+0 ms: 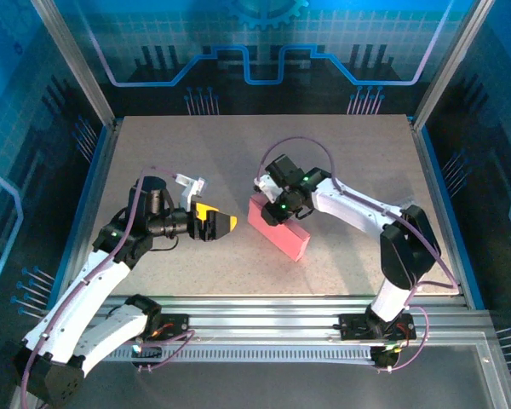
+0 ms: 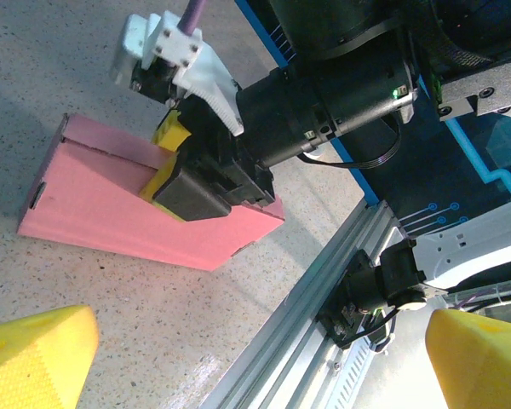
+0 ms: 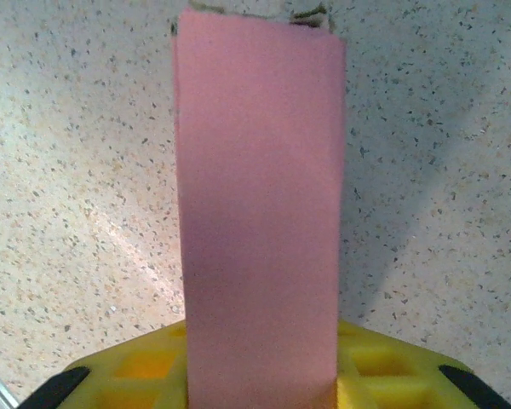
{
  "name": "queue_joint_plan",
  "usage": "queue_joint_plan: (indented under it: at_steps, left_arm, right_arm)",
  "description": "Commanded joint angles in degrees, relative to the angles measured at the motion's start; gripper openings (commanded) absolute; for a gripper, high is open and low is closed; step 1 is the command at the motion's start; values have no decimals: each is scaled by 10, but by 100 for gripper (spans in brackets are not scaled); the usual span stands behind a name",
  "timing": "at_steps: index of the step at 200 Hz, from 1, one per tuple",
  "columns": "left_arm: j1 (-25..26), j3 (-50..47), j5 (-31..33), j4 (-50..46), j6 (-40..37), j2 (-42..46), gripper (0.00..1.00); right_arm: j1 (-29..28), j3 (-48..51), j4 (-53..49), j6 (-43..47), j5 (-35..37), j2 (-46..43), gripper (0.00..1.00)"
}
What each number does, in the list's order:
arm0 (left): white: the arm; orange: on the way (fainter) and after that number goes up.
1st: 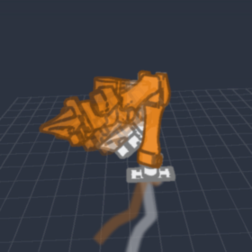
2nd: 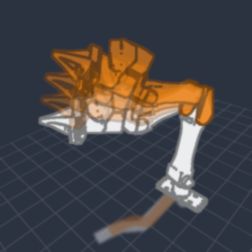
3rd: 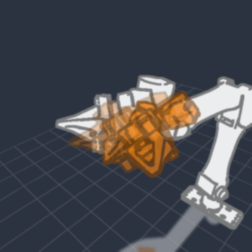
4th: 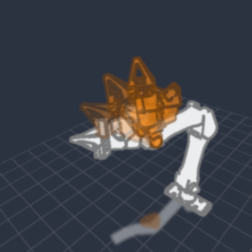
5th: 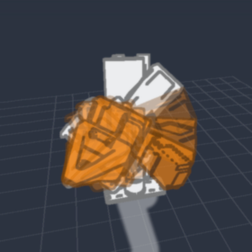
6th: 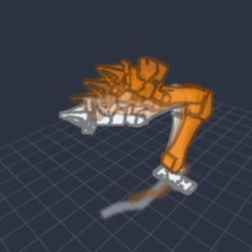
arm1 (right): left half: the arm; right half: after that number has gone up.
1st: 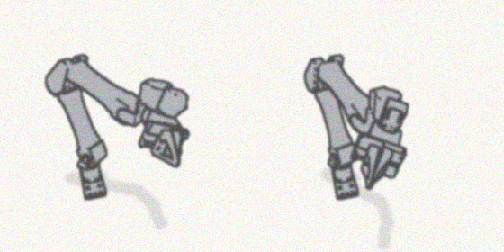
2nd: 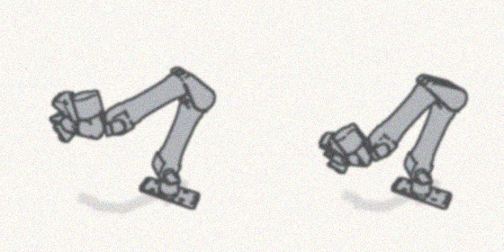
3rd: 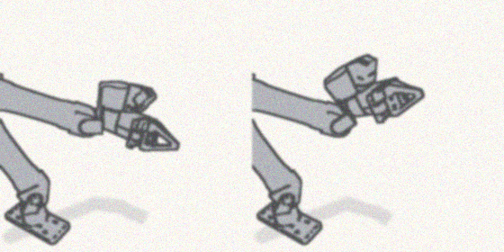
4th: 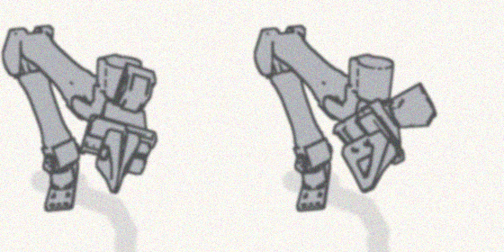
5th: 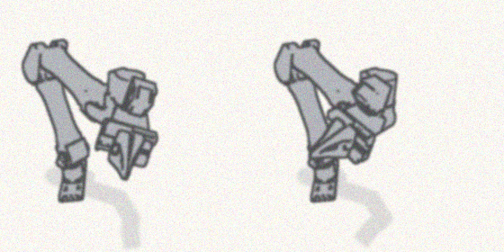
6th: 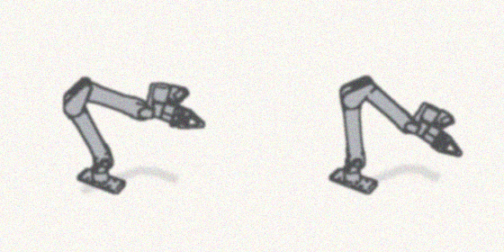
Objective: Fold the paper box
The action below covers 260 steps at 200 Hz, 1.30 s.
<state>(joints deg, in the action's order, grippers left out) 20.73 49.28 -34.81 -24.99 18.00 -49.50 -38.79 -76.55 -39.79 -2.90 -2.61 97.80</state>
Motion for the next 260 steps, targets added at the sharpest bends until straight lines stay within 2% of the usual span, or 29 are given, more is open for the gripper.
queue_joint_plan:
  at_steps: [1,43,61,104,191,260]
  left_arm:
    - [-2,-6,-7,3,2,1,99]
    - [-2,-8,-12,5,5,-3,99]
    - [-2,-7,-14,6,5,-3,99]
    - [-2,-9,-16,11,9,-4,99]
    - [-2,-10,-17,13,15,-4,99]
    - [-2,-11,-17,13,16,-6,99]
  right_arm:
    - [20,15,31,-80,-34,-38,32]
    - [66,82,130,-239,-106,-81,32]
    - [85,118,179,-301,-115,-98,32]
    - [101,177,283,-394,-137,-104,32]
    - [114,258,441,-485,-132,-83,34]
    - [122,250,448,-487,-165,-40,36]
